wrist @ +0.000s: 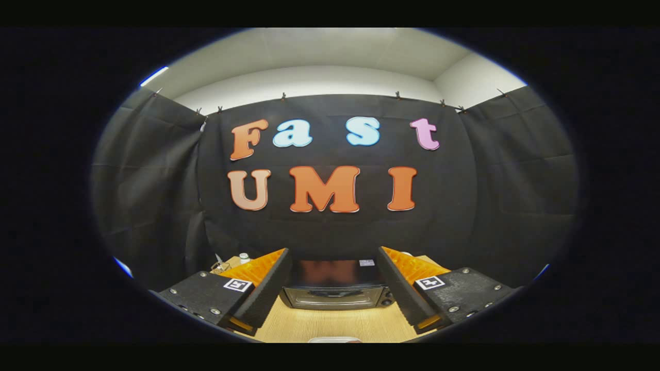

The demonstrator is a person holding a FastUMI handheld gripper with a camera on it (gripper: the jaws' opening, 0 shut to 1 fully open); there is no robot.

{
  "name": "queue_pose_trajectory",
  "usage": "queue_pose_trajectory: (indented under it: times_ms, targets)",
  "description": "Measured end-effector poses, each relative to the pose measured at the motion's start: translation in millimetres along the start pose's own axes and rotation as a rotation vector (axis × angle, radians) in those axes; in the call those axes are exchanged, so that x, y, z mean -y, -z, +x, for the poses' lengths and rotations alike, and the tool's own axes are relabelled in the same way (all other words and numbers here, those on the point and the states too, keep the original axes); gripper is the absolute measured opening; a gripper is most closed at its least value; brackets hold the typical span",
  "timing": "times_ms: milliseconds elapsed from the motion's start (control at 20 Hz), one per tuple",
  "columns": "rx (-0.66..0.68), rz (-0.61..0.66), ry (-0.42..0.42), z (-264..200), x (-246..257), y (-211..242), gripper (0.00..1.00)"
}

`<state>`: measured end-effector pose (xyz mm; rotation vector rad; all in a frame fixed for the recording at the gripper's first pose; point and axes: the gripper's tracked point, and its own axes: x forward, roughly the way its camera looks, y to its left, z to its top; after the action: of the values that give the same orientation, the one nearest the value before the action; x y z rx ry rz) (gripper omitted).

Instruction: Open the toaster oven, put the food inside, and close the toaster oven door.

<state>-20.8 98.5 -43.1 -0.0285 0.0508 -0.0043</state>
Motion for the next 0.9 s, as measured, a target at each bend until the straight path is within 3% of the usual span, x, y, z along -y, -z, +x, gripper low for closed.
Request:
queue_pose_trajectory:
  times_ms: [500, 900]
  targets:
    - [-0.177, -0.013, -0.021, 81, -6, 96, 0.99]
    - [-0.346, -0.144, -0.01, 156, 3, 200, 1.0]
